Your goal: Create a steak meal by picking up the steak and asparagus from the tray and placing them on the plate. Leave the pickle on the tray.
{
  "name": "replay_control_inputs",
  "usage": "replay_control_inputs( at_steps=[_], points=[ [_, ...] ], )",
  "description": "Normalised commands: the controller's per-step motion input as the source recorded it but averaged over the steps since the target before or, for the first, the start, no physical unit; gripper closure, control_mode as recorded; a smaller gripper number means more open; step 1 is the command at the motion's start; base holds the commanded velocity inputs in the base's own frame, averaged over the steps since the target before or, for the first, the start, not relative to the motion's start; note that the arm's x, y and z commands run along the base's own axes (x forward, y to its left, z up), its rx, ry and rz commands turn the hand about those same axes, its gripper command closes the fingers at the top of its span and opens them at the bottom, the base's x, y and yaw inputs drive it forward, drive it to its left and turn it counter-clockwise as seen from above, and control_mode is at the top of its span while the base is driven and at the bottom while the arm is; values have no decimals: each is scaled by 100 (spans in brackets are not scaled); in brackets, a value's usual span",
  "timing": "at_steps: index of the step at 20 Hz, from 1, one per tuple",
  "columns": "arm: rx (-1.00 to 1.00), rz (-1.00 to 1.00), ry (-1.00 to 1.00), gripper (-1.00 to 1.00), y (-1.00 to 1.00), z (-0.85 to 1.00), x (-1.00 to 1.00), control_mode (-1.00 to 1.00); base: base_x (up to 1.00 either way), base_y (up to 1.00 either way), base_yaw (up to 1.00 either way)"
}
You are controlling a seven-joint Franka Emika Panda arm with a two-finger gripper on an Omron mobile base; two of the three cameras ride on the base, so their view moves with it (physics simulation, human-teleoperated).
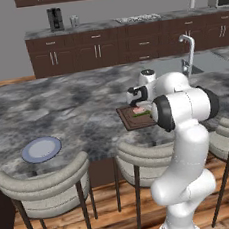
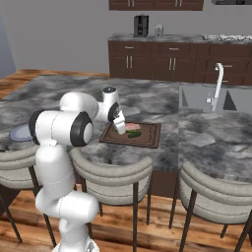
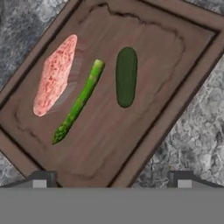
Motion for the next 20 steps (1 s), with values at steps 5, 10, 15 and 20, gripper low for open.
replay_control_inputs(
  at_steps=[5, 10, 15, 20],
  points=[
    [1, -7, 0, -100, 0, -30, 38, -100, 0, 0, 0],
    [3, -6, -1, -100, 0, -26, 41, -100, 0, 0, 0],
    [4, -5, -1, -100, -1, -21, 45, -100, 0, 0, 0],
    [7, 0, 2, -100, -12, 0, 45, -100, 0, 0, 0]
  ],
)
